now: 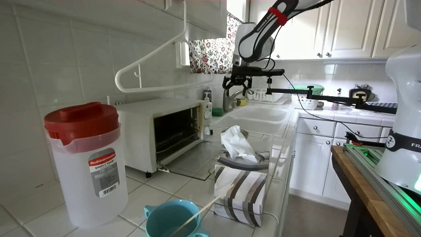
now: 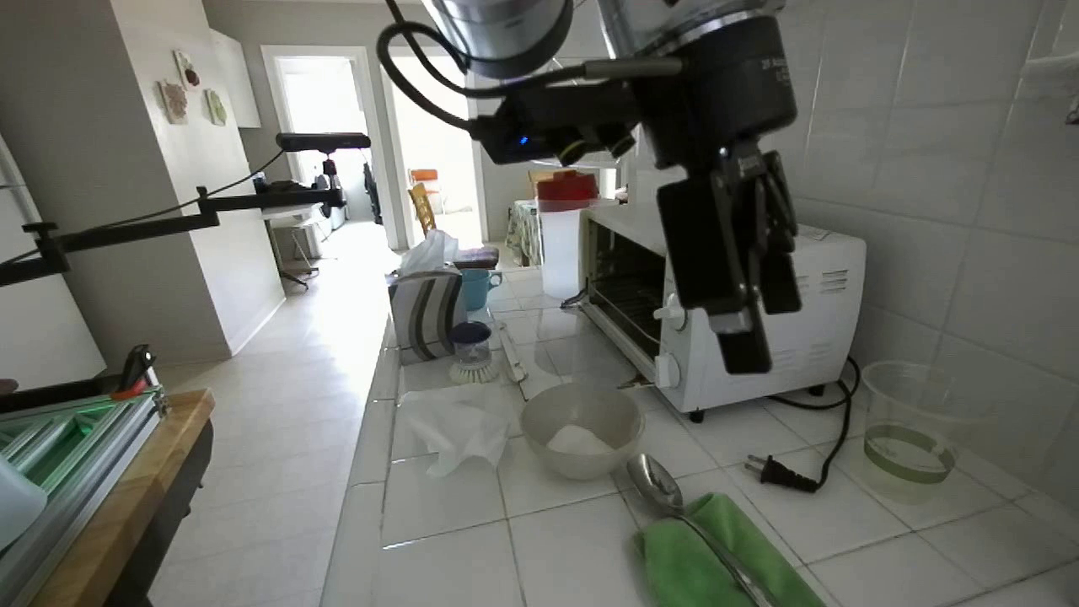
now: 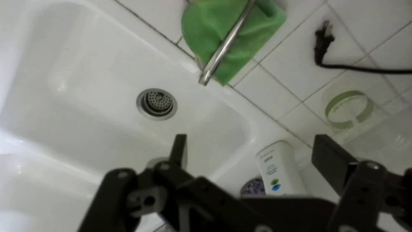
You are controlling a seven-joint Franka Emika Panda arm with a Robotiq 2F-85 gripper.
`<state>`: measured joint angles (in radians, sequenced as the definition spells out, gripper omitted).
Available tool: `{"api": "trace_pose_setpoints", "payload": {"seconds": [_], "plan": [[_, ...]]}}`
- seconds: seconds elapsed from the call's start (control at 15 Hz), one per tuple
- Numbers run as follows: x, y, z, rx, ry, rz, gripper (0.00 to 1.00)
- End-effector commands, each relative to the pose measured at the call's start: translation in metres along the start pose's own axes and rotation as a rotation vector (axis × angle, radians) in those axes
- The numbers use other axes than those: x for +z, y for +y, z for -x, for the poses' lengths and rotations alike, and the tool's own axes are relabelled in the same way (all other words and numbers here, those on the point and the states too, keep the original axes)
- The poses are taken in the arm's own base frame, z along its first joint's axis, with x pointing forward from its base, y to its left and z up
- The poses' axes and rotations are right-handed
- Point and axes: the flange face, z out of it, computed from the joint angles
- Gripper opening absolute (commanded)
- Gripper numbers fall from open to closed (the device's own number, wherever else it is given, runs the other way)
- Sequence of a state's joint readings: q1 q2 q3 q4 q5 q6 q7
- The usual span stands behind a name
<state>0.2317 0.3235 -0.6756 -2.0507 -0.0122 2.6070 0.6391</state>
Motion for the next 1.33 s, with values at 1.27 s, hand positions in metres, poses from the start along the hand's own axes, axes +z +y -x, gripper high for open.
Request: {"api": "trace_pose_setpoints", "payload": {"seconds": [1.27], "plan": [[-0.084,-0.027,0.082,-0.771,-0.326,-0.146,1.00]]}}
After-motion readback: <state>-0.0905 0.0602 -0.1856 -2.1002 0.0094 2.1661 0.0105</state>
